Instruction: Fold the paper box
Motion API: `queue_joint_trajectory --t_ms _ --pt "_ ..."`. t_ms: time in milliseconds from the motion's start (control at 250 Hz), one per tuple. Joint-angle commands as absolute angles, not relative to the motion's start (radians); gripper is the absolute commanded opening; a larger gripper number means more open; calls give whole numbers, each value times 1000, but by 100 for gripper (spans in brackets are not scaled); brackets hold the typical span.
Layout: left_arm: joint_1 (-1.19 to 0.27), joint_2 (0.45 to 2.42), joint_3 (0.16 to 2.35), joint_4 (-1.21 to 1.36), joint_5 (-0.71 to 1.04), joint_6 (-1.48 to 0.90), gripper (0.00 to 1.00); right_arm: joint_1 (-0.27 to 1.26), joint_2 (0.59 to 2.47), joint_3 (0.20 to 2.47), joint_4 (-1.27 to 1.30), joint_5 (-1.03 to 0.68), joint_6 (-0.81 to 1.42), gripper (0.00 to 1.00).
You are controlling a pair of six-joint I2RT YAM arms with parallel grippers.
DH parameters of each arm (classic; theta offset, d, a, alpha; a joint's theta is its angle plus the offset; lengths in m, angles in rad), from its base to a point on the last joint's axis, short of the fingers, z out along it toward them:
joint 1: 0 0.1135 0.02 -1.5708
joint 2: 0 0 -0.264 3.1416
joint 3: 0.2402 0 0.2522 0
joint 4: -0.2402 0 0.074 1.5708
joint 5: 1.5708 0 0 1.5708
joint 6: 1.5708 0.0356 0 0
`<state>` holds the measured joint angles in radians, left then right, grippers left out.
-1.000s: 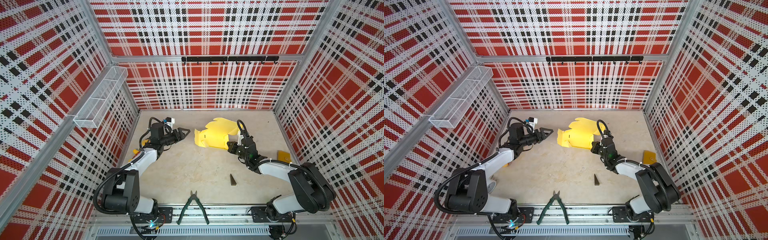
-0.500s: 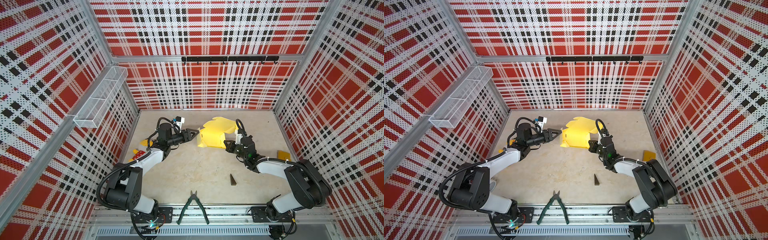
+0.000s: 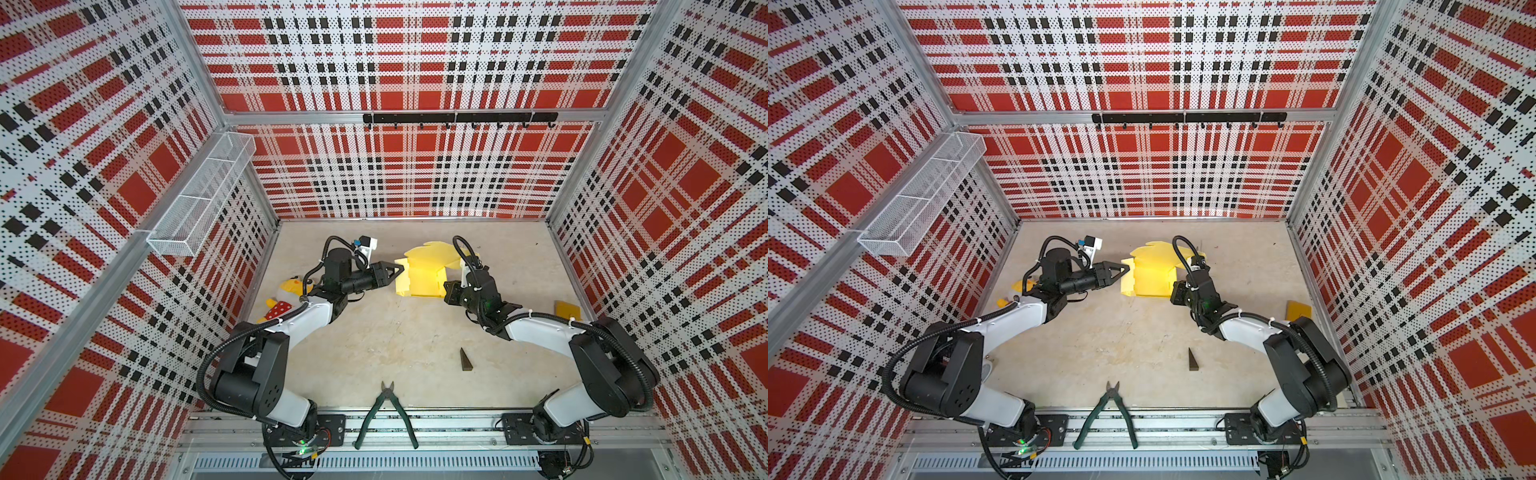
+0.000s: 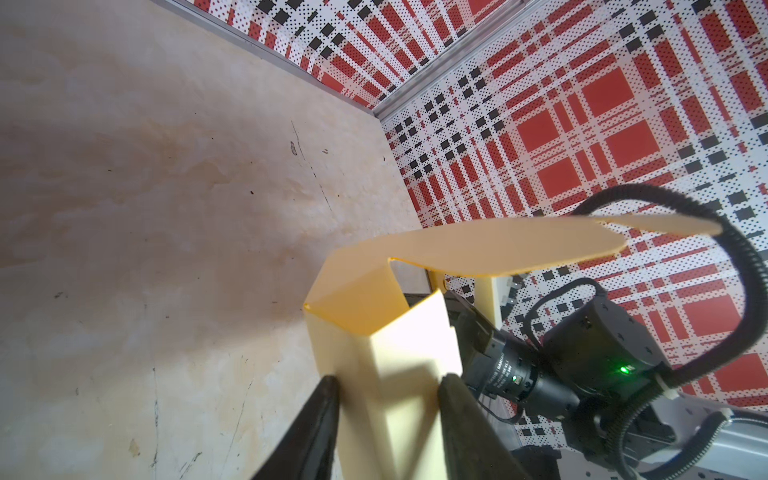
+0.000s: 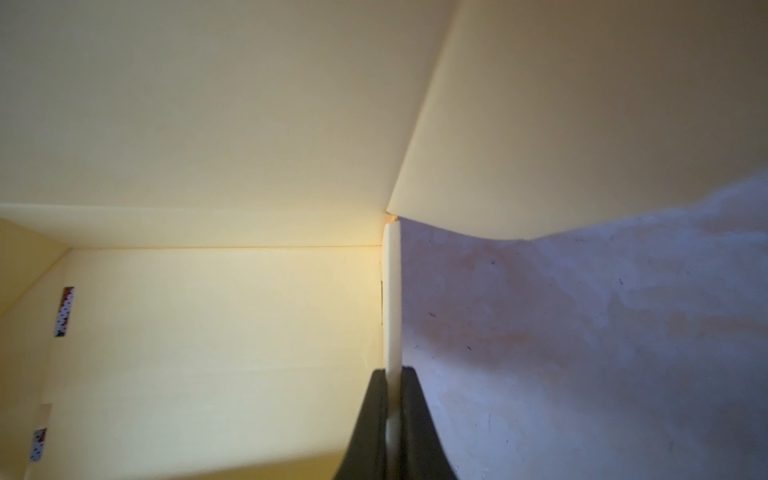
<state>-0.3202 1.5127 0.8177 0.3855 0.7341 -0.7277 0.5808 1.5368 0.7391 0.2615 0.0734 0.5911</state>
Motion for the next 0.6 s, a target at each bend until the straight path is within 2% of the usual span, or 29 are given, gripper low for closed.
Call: queue_joint_trajectory --t_ms 0,596 --pt "-354 1534 825 326 724 -687 42 634 1554 796 251 145 566 7" --pt "-441 1619 905 -7 411 -364 42 768 1588 875 191 281 612 7"
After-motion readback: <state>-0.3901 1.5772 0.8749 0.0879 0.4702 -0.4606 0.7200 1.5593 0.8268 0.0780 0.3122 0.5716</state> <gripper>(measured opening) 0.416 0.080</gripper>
